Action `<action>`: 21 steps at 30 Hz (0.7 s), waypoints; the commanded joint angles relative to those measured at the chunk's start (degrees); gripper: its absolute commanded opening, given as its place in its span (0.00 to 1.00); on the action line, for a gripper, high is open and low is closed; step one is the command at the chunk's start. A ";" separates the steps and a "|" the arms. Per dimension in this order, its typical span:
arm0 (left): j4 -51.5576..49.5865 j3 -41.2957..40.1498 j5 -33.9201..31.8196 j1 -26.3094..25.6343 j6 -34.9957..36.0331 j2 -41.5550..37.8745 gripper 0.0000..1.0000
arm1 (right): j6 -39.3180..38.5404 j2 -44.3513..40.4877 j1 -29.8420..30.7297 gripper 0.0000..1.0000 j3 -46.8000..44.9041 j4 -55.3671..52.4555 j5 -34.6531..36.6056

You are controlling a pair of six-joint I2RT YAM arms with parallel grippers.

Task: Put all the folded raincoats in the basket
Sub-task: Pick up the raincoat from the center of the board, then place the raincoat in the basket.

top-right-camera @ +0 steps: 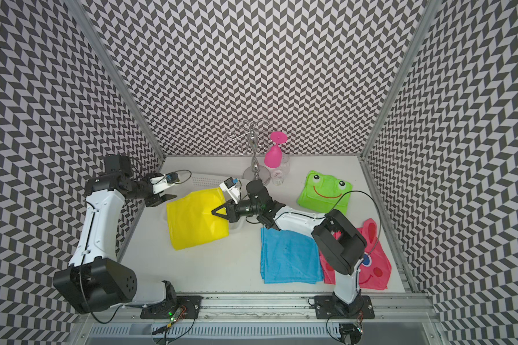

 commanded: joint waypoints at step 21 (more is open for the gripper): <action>9.38 -17.08 14.44 0.10 -7.58 -10.04 1.00 | 21.57 15.21 -2.15 0.00 22.13 14.22 6.12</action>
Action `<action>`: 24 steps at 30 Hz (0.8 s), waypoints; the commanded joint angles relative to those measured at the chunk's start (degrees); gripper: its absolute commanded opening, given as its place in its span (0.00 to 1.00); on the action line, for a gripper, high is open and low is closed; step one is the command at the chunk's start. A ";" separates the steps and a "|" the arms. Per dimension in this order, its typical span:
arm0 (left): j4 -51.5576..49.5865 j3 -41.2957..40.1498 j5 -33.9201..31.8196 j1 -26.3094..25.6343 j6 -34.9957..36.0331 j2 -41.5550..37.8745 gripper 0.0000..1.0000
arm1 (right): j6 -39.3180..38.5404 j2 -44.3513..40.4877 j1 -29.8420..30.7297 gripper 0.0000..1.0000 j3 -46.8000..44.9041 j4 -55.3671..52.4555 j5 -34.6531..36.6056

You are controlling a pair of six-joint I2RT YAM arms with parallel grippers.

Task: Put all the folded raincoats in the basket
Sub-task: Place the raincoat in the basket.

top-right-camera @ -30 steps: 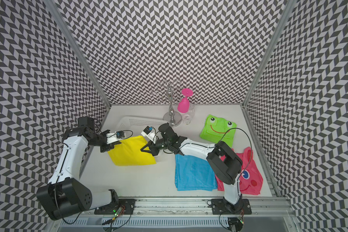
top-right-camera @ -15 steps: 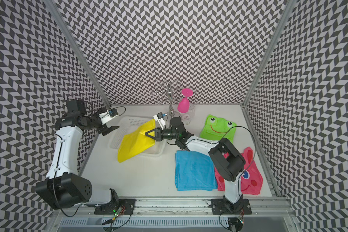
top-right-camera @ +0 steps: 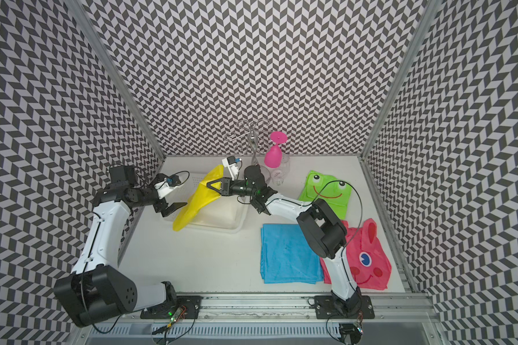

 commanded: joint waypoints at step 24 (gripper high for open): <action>42.24 -24.80 14.13 -0.77 -23.44 -3.36 0.94 | 14.75 7.04 1.75 0.00 14.46 7.19 8.28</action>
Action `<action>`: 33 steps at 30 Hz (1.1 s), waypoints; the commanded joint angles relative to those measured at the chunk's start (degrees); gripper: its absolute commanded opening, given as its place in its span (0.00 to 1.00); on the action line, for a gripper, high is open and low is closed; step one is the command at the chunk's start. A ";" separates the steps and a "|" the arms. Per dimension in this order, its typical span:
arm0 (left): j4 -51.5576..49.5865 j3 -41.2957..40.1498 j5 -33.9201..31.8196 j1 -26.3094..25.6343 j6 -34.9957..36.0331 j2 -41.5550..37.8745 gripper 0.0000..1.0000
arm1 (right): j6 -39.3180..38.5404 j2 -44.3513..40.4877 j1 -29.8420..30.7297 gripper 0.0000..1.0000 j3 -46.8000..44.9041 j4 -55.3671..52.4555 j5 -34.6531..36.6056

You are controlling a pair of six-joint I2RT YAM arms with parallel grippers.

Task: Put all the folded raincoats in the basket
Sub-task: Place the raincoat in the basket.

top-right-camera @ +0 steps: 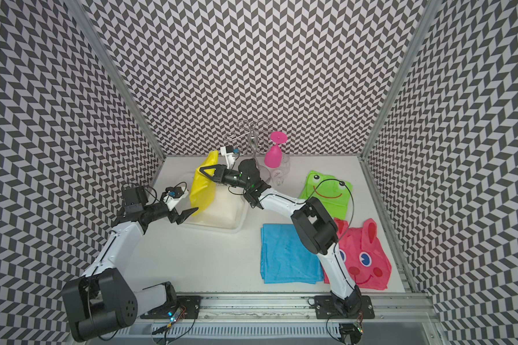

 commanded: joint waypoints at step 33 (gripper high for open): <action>30.88 -9.48 -14.19 7.89 -8.51 -0.73 0.00 | 6.55 4.48 1.24 0.00 0.68 2.35 -2.61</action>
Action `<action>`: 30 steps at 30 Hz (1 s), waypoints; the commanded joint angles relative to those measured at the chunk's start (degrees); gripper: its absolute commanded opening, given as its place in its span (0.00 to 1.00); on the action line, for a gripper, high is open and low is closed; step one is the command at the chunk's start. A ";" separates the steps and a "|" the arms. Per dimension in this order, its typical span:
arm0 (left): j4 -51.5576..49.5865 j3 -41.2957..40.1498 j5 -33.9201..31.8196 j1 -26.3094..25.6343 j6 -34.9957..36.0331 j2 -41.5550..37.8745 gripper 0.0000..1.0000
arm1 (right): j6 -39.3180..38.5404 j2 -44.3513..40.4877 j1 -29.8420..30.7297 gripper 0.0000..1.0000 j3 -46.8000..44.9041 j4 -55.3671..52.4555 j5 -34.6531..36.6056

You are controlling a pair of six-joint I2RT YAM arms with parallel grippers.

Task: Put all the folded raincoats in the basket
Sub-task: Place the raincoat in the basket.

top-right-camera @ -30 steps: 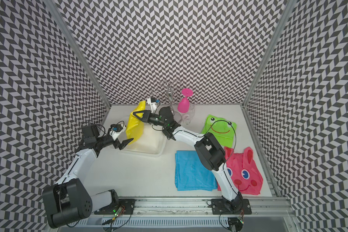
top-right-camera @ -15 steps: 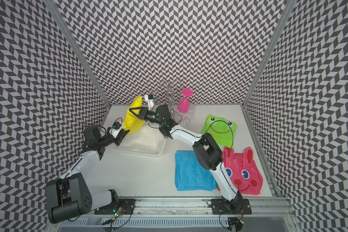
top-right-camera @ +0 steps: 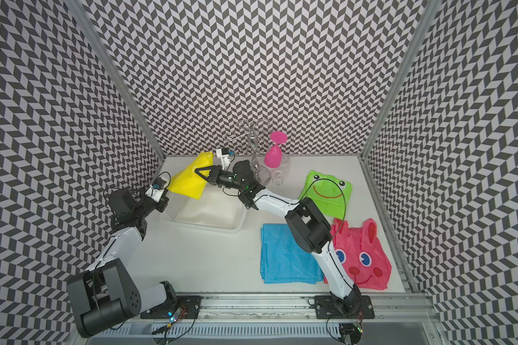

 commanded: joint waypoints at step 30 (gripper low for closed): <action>-50.77 17.19 14.22 -1.07 24.14 5.04 0.90 | -13.99 -4.04 -6.95 0.22 -15.11 -27.71 -7.26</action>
